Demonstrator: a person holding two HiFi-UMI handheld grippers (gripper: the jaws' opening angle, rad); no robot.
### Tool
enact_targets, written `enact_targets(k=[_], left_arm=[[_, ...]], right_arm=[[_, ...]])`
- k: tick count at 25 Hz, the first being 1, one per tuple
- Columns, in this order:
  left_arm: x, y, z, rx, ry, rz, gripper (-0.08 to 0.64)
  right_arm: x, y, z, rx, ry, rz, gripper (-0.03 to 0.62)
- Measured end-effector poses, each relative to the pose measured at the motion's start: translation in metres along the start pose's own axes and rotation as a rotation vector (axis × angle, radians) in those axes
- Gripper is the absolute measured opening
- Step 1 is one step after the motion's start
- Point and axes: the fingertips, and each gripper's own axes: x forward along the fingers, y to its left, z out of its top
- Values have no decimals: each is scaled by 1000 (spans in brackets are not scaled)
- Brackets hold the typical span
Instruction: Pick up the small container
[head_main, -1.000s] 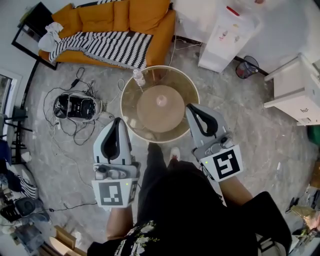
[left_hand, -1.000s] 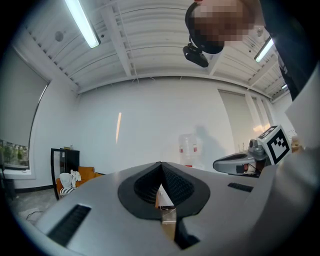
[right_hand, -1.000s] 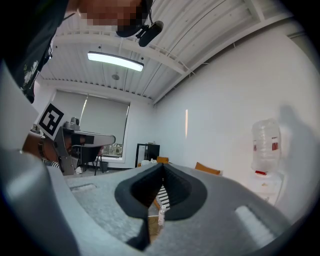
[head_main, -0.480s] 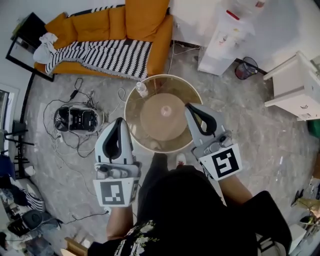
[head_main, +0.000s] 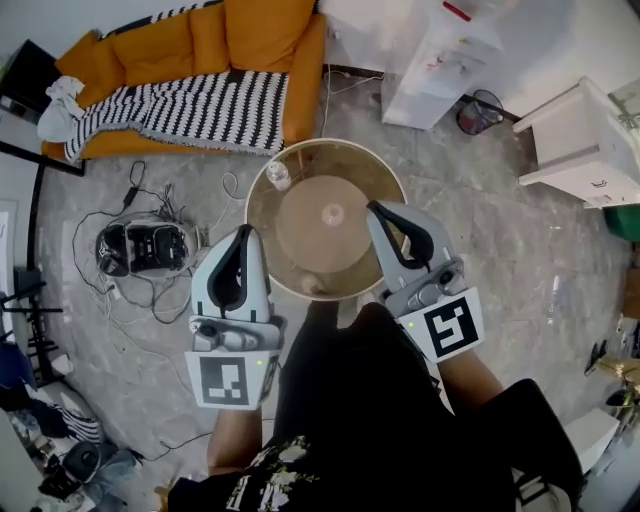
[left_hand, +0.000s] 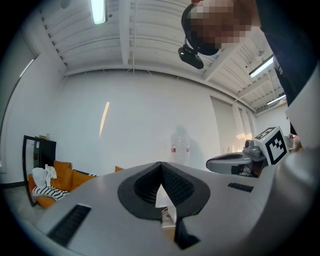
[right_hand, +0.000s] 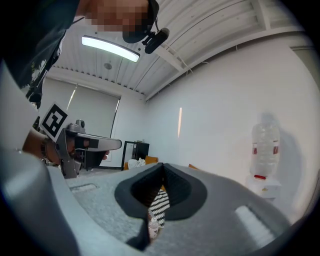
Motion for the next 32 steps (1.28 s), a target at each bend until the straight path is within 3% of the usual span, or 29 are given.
enact_targets(k=[5, 9, 18, 28, 29, 30, 32], left_arm=[[20, 8, -29, -46, 82, -33, 6], [33, 3, -48, -34, 107, -55, 6], [58, 0, -95, -38, 160, 33, 6], [76, 0, -158, -64, 239, 77, 6], [79, -1, -166, -71, 250, 79, 6], [82, -1, -175, -82, 260, 81, 6], [88, -1, -189, -95, 274, 88, 6]], right_arm=[[23, 1, -18, 23, 21, 11, -3], [31, -9, -33, 16, 14, 40, -3], [44, -47, -79, -3, 33, 45, -2], [62, -53, -149, 16, 97, 110, 0], [63, -53, -159, 27, 111, 120, 17], [64, -53, -168, 42, 126, 127, 93], [67, -51, -186, 63, 149, 139, 104]])
